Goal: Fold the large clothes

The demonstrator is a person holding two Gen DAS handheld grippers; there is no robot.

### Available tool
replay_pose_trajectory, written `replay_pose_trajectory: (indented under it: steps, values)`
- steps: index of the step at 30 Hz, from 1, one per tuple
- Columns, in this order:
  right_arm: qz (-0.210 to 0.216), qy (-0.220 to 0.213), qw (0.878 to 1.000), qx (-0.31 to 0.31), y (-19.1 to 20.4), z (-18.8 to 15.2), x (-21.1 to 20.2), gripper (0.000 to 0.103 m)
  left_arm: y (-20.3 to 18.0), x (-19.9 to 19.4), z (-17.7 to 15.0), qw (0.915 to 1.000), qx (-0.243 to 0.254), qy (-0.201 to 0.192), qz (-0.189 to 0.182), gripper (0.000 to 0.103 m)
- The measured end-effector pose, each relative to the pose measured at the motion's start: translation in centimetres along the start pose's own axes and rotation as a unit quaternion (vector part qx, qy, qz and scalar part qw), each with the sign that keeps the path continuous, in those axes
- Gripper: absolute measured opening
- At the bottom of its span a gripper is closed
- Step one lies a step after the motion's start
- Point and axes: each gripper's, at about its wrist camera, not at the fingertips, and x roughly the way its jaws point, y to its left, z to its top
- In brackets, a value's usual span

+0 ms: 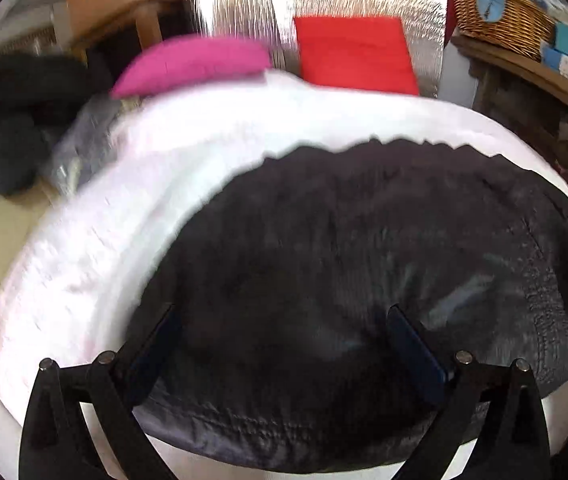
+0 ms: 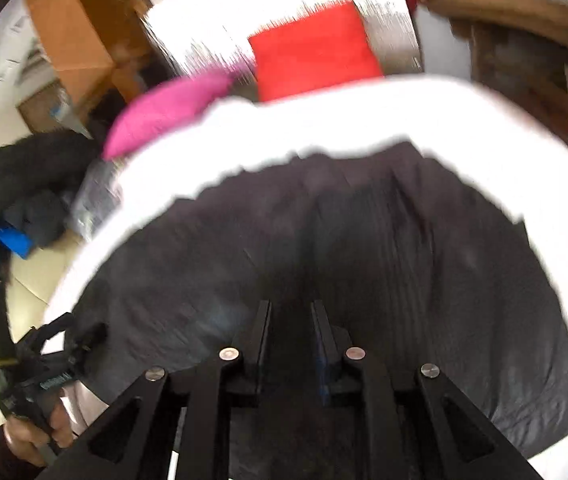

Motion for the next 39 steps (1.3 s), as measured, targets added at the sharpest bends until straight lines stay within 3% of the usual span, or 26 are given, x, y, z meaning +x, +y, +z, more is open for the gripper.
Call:
replay_pose_trajectory:
  steps: [2,8,15,19,25,26,28,29,30,32,35,37,39]
  values:
    - [-0.002,-0.014,1.000,-0.012,0.7,0.5,-0.2,0.022,-0.6,-0.8,0.2,0.9993,0.020,-0.025,0.021,0.102]
    - [-0.006,-0.004,1.000,0.008,2.0,1.5,1.7,0.022,-0.5,-1.0,0.3,0.9987,0.024,-0.036,0.026,0.102]
    - [-0.013,0.078,0.995,0.060,0.2,-0.1,5.8,0.022,-0.4,-0.6,-0.2,0.9991,0.021,-0.021,0.031,0.102]
    - [0.027,0.045,0.993,0.104,-1.5,-1.1,5.7,0.022,-0.4,-0.2,-0.6,0.9991,0.025,-0.015,0.032,0.102]
    - [0.054,0.015,0.994,0.091,-1.7,-1.3,5.8,0.022,-0.3,0.8,-1.0,0.9998,0.012,0.009,0.015,0.102]
    - [0.065,0.012,0.993,0.099,-1.8,-1.1,5.6,0.027,-0.3,1.1,-1.0,0.9998,0.010,0.016,0.011,0.102]
    - [0.104,0.003,0.987,0.123,-2.4,-0.8,5.0,0.061,-0.1,1.4,-1.2,0.9997,0.006,0.022,0.006,0.102]
    - [0.124,-0.009,0.984,0.124,-2.3,-0.6,4.3,0.089,0.0,1.4,-1.2,0.9997,0.002,0.024,0.002,0.102]
    - [0.129,-0.026,0.985,0.114,-2.0,-0.4,3.6,0.103,0.0,1.4,-1.2,0.9997,0.001,0.025,0.001,0.102]
    - [0.102,-0.056,0.989,0.087,-1.3,0.0,2.1,0.103,0.0,1.5,-1.2,0.9997,0.000,0.026,0.000,0.102]
    - [0.076,-0.049,0.991,0.098,-2.1,0.3,1.6,0.103,0.1,0.9,-0.8,0.9998,0.000,0.018,0.004,0.102]
    - [0.039,-0.039,0.994,0.097,-2.6,0.6,1.2,0.103,0.7,0.0,-0.4,1.0000,-0.006,-0.002,0.005,0.102]
    - [-0.024,-0.064,0.995,0.066,-2.3,0.7,0.0,0.103,1.6,-0.9,0.2,0.9993,-0.016,-0.027,0.018,0.102]
